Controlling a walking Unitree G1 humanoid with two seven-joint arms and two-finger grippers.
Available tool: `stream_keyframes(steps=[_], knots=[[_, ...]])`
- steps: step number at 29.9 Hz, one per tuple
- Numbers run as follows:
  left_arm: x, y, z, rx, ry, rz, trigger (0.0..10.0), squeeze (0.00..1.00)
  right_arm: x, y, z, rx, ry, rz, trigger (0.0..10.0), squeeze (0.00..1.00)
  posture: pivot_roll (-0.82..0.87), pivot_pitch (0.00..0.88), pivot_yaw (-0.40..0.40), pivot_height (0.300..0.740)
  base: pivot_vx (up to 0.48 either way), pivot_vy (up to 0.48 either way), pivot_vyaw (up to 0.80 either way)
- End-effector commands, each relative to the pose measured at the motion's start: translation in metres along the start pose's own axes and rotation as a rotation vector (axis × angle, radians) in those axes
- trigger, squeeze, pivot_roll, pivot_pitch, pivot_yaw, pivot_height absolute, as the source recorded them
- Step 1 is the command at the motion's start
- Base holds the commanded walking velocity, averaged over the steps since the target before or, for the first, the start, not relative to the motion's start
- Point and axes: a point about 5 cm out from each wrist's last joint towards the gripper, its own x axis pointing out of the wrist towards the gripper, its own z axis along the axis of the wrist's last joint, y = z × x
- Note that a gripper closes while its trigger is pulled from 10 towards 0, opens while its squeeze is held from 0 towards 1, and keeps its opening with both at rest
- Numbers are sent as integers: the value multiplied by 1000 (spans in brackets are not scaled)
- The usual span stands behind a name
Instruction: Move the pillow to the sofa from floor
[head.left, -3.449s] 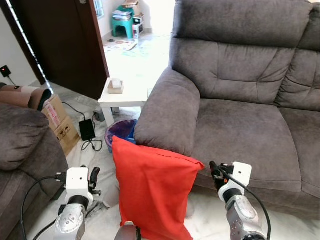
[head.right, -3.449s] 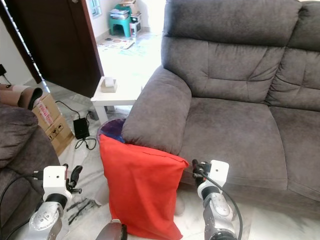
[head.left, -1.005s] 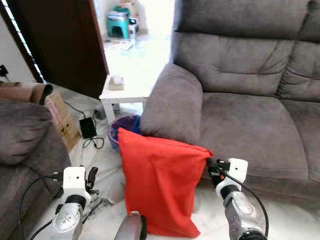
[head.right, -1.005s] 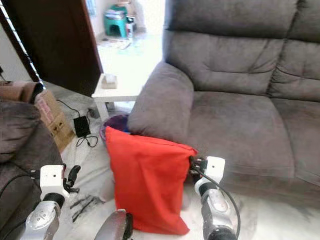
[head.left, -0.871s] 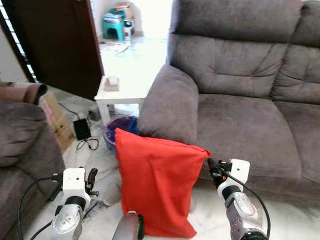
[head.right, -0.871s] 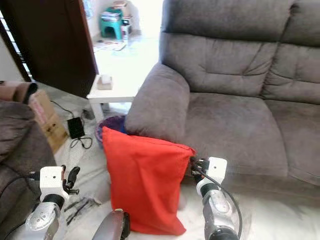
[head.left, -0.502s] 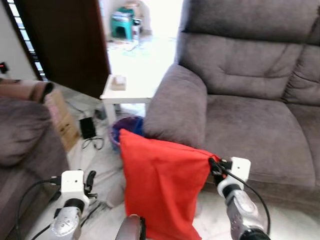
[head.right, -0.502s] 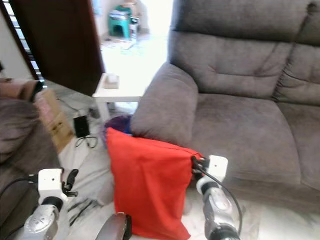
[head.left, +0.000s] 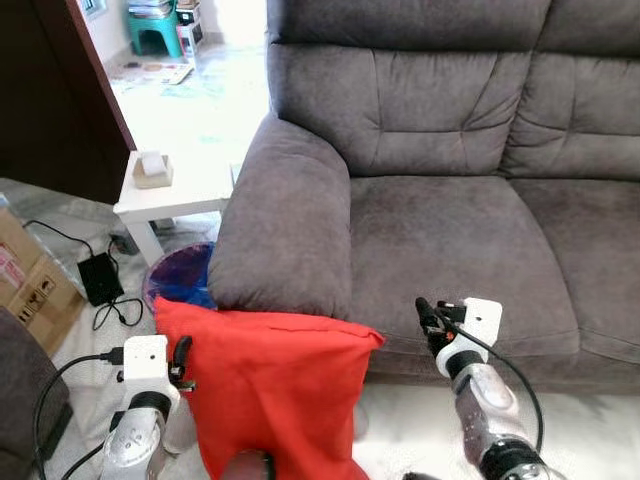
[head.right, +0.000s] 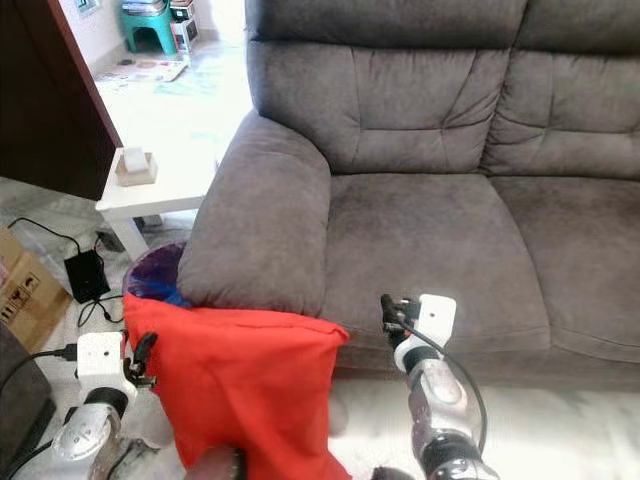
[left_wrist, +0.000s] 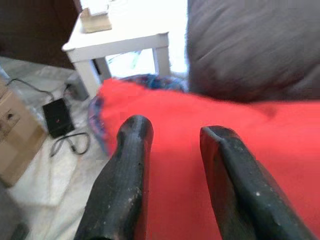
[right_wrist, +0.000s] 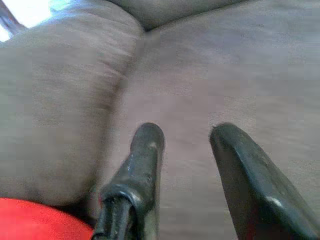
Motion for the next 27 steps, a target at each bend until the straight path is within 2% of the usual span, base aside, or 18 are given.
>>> stream_keyframes(steps=[1, 16, 20, 23, 25, 26, 27], knots=[[-9, 11, -10, 7, 38, 43, 10000, 0, 4, 4, 7, -13, -19, 29, 10000, 0, 160, 83, 7, 597, 0, 0, 800], [-13, 13, -13, 3, 46, 57, 10000, 0, 2, -21, 20, -14, -13, 9, 10000, 0, 164, 94, 6, 597, 0, 0, 800], [-14, 16, -15, 10, 57, 62, 10000, 0, 3, -19, 20, -4, 14, 67, 10000, 0, 163, 100, 8, 597, 0, 0, 0], [-17, 19, -23, 30, 105, 56, 10000, 0, 3, -18, 19, -36, 35, 87, 10000, 0, 166, 100, 10, 597, 0, 0, 0], [-21, 20, -35, 71, 184, 34, 10000, 0, 4, -18, 19, -12, 28, 79, 10000, 0, 164, 101, 12, 597, 0, 0, 0], [-23, 21, -40, 100, 213, 24, 10000, 0, 4, -18, 19, -21, 28, 76, 10000, 239, 166, 103, 15, 597, 0, 0, 0], [-25, 22, -45, 128, 248, 10, 10000, 0, 4, -19, 20, -25, 27, 72, 10000, 894, 166, 103, 15, 597, 0, 0, 0]])
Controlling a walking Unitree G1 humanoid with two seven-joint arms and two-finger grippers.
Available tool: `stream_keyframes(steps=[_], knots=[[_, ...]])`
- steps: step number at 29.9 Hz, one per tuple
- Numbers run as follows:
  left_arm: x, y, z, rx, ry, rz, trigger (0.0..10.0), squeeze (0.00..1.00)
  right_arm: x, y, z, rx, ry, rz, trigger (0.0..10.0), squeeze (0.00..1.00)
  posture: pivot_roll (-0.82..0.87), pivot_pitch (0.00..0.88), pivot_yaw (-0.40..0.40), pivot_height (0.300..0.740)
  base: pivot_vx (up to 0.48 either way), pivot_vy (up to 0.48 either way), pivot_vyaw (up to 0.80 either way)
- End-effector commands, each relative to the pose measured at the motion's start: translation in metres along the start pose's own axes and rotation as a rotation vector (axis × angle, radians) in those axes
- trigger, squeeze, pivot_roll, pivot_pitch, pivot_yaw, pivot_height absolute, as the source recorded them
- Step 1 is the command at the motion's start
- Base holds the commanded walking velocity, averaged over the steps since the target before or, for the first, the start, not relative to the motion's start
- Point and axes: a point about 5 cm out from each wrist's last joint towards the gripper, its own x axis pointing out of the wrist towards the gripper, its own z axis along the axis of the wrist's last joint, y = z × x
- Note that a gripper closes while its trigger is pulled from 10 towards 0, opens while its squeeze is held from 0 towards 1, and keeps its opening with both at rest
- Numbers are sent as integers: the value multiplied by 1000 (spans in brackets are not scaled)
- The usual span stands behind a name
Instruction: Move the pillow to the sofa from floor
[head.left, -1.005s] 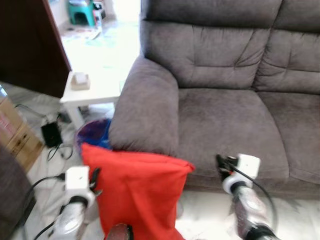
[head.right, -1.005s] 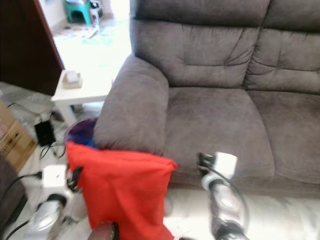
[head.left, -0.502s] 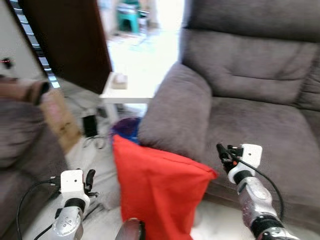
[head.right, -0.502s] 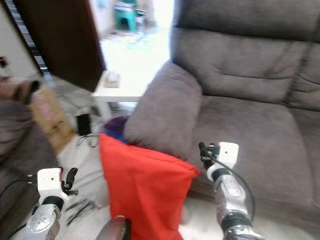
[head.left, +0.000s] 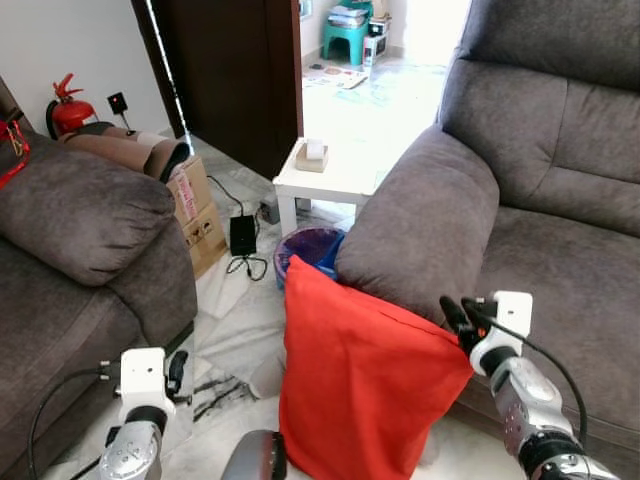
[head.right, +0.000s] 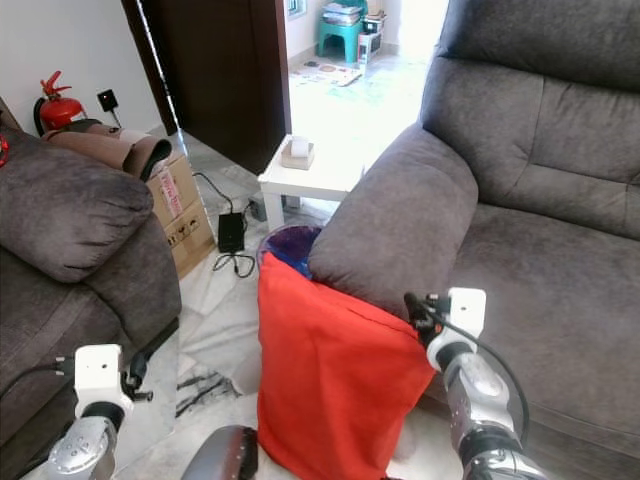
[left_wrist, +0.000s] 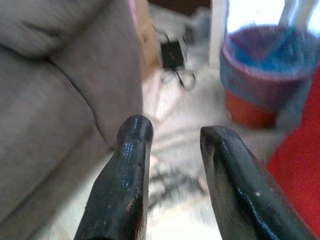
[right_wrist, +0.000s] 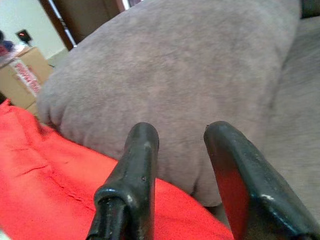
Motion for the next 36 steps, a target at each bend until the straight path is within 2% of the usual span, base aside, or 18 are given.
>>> stream_keyframes(steps=[1, 3, 7, 12, 14, 20, 21, 22, 25, 30, 36], knots=[[-5, 3, -15, 46, 86, -13, 10000, 0, 1, -3, 5, -5, -10, -6, 10000, 1000, 164, 103, 14, 597, 0, 0, 0], [-7, 5, -26, 41, 146, -5, 10000, 0, 0, -6, 7, -16, -3, 3, 10000, 1000, 164, 103, 14, 597, 0, 0, 0], [-12, 2, -37, 41, 206, -18, 10000, 0, -2, -10, 9, -36, 20, 34, 10000, 1000, 165, 114, 17, 597, 0, 0, 0], [-14, -1, -41, 38, 217, -24, 10000, 0, -6, -15, 11, -72, 51, 131, 10000, 1000, 168, 124, 17, 597, 0, 0, 0], [-16, -1, -44, 34, 223, -22, 10000, 0, -12, -27, 17, -94, 69, 162, 10000, 1000, 167, 129, 13, 597, 0, 0, 0], [-15, 3, -42, -9, 203, 17, 10000, 0, -14, -31, 14, -76, 70, 117, 10000, 1000, 156, 134, 11, 597, 0, 0, 0], [-15, 4, -41, -13, 193, 25, 10000, 0, -14, -30, 13, -72, 67, 116, 10000, 957, 158, 132, 11, 597, 0, 0, 0], [-14, 4, -38, -16, 172, 34, 10000, 0, -13, -28, 12, -70, 62, 121, 10000, 0, 159, 132, 12, 597, 0, 0, 0], [-9, 6, -26, -27, 93, 65, 10000, 0, -12, -18, 4, 0, 18, 117, 10000, 0, 163, 130, 14, 597, 0, -115, 0], [-6, 6, -22, -22, 78, 68, 10000, 0, -11, -2, -11, 25, 30, 164, 10000, 0, 163, 127, 18, 597, 0, -411, 0], [-6, 7, -23, -19, 82, 67, 10000, 0, -10, -3, -7, 29, 18, 166, 10000, 0, 164, 127, 17, 597, 0, -424, 0]])
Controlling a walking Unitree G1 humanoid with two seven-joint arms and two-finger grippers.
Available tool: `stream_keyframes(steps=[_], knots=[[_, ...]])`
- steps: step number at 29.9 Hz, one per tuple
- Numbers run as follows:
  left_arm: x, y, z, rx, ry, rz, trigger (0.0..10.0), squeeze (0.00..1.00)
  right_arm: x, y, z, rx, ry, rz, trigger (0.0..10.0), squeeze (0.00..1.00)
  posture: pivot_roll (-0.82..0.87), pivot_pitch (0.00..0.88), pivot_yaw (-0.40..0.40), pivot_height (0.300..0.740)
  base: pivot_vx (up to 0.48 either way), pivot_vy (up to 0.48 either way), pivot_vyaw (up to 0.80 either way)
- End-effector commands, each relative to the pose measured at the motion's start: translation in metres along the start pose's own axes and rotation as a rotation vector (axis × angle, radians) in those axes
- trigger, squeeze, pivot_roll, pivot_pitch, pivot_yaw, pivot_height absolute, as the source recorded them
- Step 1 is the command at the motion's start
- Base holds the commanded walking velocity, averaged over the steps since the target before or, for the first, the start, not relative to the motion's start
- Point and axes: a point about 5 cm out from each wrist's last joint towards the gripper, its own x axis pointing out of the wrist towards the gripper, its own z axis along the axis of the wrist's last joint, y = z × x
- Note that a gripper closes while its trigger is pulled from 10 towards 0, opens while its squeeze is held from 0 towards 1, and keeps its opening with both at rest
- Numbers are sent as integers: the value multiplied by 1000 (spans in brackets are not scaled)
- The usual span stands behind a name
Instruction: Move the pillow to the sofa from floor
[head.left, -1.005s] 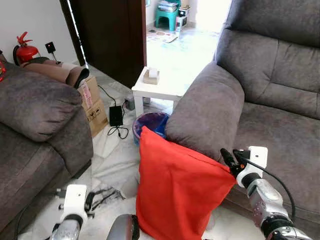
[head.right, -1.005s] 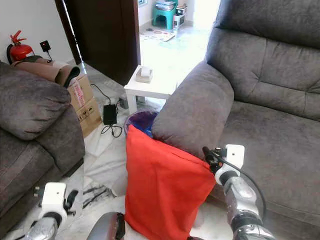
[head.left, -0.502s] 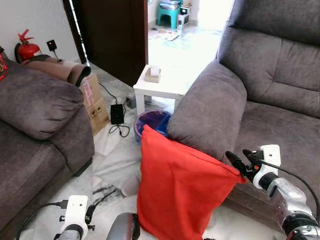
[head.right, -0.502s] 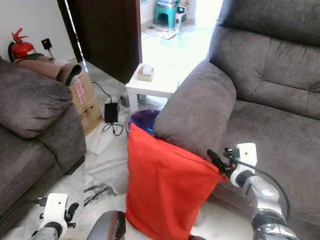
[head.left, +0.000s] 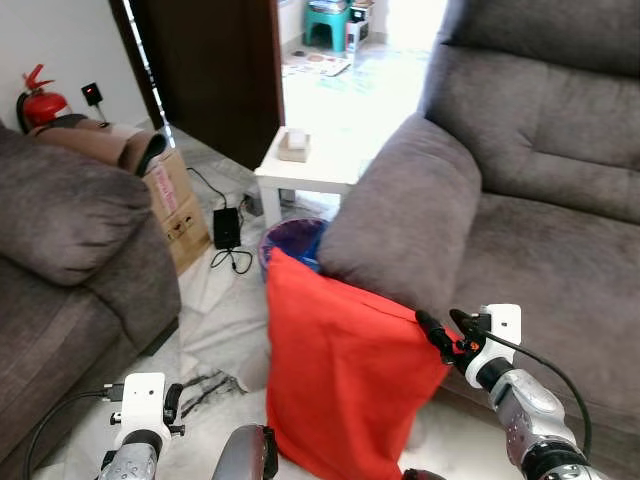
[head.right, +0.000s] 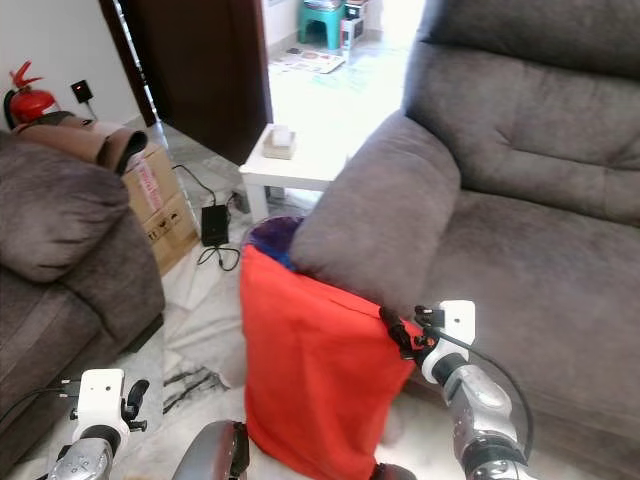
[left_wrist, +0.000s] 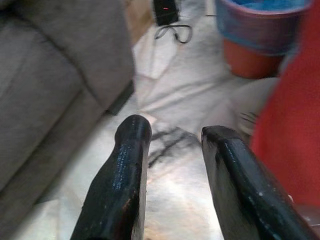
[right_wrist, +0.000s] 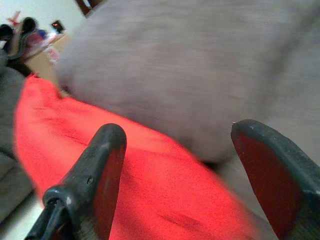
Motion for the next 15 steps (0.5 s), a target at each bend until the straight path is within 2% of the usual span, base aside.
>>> stream_keyframes(steps=[1, 5, 12, 15], knots=[[-2, 5, -2, 3, 1, 17, 10000, 0, 0, -2, 7, -3, -32, -3, 10000, 0, 165, 127, 16, 597, 0, -424, 0], [-3, 5, -3, -23, -4, 26, 10000, 0, 0, -4, 12, -31, -41, 14, 10000, 0, 167, 126, 16, 597, 0, 0, 0], [-3, 4, -2, -24, -15, 21, 10000, 0, -2, -4, 18, -36, -56, 89, 10000, 0, 164, 122, 19, 597, 0, 0, 783], [-5, 6, -8, -2, 14, 32, 10000, 0, -3, -3, 17, -43, -40, 129, 10000, 0, 166, 121, 17, 597, 0, 0, 800]])
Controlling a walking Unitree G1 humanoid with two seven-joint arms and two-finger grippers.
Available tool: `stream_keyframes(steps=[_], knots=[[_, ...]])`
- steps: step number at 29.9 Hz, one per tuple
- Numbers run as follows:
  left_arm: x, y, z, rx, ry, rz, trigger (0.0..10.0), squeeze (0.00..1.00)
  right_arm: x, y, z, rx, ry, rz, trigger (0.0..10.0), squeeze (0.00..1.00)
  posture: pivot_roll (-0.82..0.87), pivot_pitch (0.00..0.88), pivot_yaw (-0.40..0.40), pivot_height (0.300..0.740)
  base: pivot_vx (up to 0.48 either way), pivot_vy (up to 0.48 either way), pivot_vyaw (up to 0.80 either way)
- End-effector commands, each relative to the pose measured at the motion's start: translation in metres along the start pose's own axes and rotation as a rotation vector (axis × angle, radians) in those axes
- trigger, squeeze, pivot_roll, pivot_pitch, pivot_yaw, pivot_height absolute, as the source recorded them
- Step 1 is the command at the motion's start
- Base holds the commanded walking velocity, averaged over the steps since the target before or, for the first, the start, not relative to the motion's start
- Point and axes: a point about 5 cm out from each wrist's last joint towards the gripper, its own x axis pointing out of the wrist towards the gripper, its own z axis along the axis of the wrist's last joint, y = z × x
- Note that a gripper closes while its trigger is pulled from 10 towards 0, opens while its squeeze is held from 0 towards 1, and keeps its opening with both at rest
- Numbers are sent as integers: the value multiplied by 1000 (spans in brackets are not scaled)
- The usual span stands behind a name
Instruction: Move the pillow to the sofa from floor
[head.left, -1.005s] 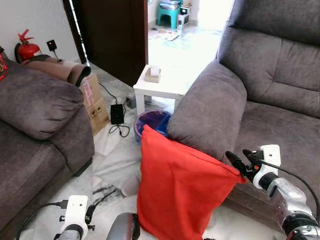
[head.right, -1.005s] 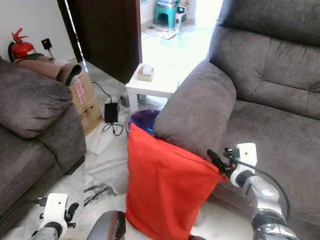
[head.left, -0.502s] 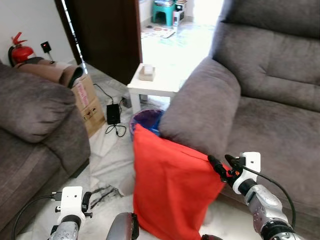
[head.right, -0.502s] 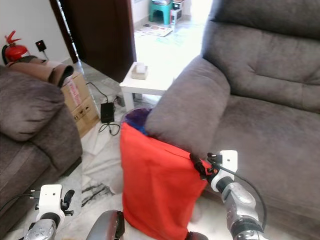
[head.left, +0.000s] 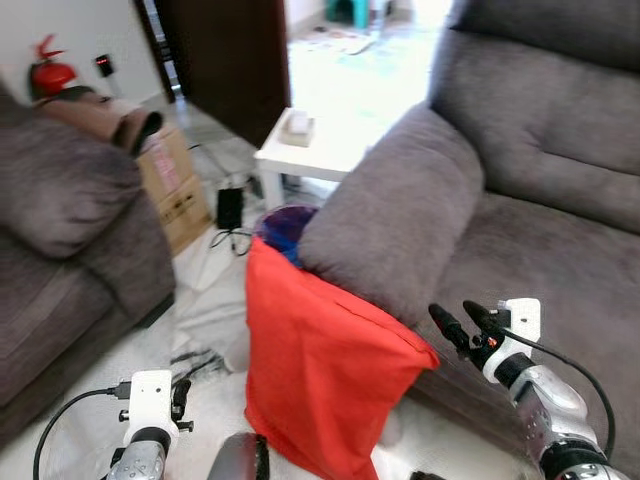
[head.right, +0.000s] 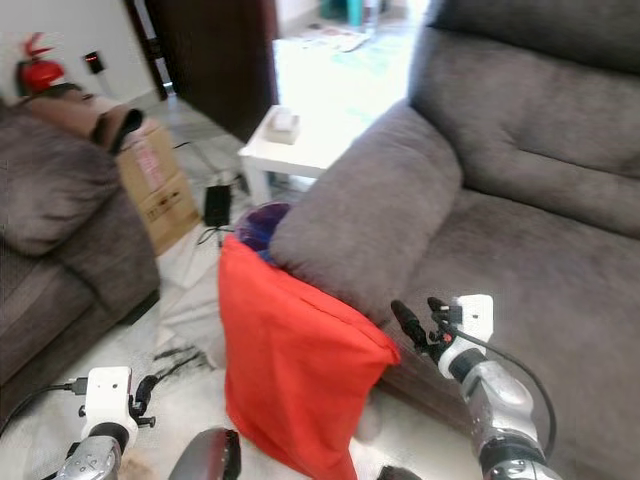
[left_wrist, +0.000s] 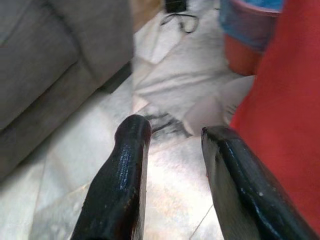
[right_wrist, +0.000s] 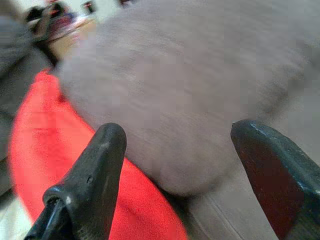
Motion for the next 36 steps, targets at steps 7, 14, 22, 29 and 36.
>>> stream_keyframes(steps=[7, 14, 22, 29, 36], knots=[[-14, 15, -24, 37, 98, 59, 10000, 0, 1, 6, -2, -5, 26, 84, 10000, 0, 166, 120, 17, 597, 0, 0, 800], [-13, 11, -24, 39, 96, 45, 10000, 0, -2, -2, -5, 49, 20, -20, 10000, 0, 167, 111, 18, 597, 0, 0, 229], [-13, 6, -25, 87, 98, 9, 10000, 0, -12, -17, -6, 73, 9, -168, 10000, 0, 169, 113, 14, 597, 0, 0, 0], [-19, 7, -32, 81, 119, 22, 10000, 0, -47, -35, -18, 106, 29, -137, 10000, 0, 150, 131, 6, 597, 0, 0, 0], [-21, 6, -35, 83, 128, 20, 10000, 0, -60, -36, -29, 90, 108, -69, 10000, 0, 142, 136, 6, 597, 0, 0, 0]])
